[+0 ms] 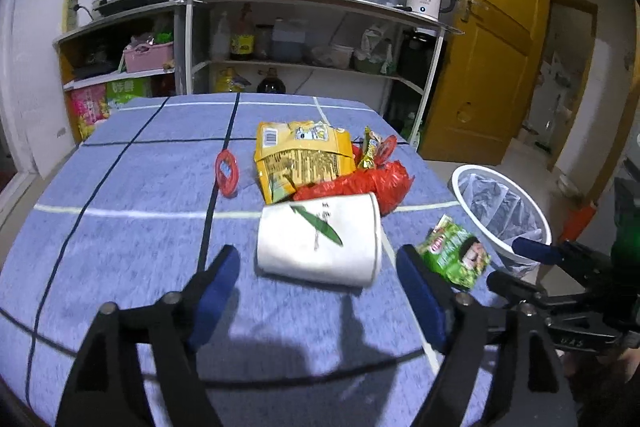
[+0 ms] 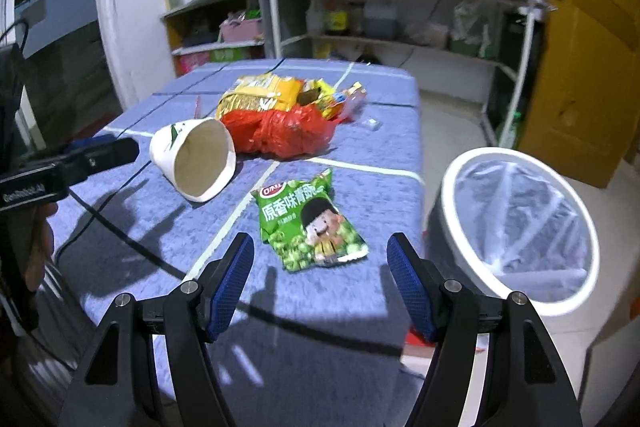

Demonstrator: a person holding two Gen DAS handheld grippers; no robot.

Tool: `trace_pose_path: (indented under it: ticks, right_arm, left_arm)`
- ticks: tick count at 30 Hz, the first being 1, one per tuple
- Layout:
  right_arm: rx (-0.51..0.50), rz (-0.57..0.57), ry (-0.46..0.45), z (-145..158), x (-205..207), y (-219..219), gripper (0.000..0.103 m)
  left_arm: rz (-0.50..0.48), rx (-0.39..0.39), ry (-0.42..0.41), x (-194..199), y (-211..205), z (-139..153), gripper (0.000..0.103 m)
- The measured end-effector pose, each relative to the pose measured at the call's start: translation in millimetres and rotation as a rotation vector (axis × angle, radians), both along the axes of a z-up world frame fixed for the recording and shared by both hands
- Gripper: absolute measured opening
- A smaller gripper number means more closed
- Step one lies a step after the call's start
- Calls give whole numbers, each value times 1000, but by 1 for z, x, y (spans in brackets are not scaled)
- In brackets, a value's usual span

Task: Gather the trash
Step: 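Grasp the green snack bag with the right tool while the left tool grasps the white paper cup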

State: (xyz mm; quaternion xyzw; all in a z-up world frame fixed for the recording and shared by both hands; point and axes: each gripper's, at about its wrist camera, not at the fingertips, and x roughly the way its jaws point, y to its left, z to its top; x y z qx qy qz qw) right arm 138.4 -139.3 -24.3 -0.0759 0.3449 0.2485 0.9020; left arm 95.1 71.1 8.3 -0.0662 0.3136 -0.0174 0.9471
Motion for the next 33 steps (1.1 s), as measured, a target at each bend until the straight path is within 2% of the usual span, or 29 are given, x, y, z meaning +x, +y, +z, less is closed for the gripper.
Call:
trace_pose_path:
  ticks: [12, 22, 26, 27, 29, 31, 33]
  right_arm:
    - [-40, 102, 68, -17, 41, 22, 70]
    - [-55, 123, 97, -22, 56, 30, 70]
    - [-69, 121, 121, -25, 60, 32, 70]
    - [-69, 117, 125, -25, 60, 32, 70]
    - [-56, 96, 140, -24, 62, 30, 63]
    - [-26, 86, 160, -23, 64, 25, 38]
    - [-18, 76, 163, -21, 63, 22, 31]
  left_arm:
    - [-65, -28, 18, 29, 6, -5, 95]
    - [-68, 1, 83, 50, 2, -19, 96]
    - [-60, -28, 131, 56, 4, -27, 95]
    - [-59, -42, 140, 57, 6, -29, 92]
    - [-55, -57, 155, 58, 8, -32, 86]
    - [-53, -63, 151, 56, 10, -33, 86]
    - [-51, -62, 141, 53, 10, -33, 85]
